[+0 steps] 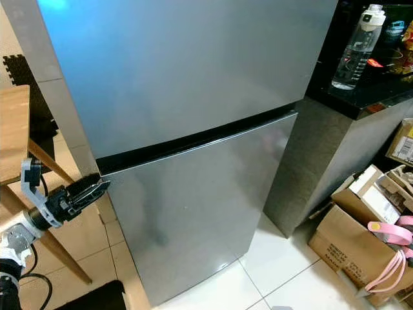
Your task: Restocking fridge
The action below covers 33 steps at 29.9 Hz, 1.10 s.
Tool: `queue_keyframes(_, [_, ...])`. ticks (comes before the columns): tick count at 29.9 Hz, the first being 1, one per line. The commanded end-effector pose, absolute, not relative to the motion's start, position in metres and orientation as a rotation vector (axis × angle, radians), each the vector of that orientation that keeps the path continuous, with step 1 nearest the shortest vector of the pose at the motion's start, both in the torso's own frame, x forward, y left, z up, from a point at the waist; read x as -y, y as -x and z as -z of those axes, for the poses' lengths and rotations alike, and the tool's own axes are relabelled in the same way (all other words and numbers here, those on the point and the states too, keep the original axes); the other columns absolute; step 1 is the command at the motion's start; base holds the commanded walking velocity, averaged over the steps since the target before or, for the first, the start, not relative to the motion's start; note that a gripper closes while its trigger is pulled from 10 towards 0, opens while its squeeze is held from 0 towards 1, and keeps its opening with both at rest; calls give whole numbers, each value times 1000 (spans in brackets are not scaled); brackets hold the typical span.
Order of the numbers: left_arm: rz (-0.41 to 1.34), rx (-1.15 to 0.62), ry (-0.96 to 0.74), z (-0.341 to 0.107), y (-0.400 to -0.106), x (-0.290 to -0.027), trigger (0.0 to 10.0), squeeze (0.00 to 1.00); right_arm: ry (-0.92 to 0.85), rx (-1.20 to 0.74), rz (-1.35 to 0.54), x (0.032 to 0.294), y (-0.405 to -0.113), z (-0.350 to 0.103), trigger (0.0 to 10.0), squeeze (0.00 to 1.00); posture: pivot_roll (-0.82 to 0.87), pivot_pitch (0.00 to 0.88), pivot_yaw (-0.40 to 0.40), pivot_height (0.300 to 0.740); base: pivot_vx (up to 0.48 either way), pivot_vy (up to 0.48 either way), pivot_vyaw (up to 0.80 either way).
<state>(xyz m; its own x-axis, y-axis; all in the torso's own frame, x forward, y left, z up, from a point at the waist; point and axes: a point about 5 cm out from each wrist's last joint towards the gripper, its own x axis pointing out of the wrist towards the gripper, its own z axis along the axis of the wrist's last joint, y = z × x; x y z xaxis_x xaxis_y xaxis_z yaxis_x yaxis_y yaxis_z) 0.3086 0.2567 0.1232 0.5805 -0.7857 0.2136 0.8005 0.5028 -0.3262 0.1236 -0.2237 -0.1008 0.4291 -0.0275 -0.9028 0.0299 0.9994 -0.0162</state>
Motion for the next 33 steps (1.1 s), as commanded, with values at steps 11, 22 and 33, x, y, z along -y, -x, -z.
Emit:
queue_keyframes(11, [1063,11,274,-128,-326,-214,10000,0,3,-1130,37,223,-124,101,10000,0,-69,0,5,740,0,0,0])
queue_keyframes(22, [1156,-22,242,-122,-322,-193,10000,0,5,-1131,39,224,-124,101,10000,0,-71,0,3,740,0,0,0])
queue_keyframes(33, [1280,-49,232,-118,-316,-175,10000,0,6,-1131,38,223,-124,101,10000,0,-67,0,2,740,0,0,0])
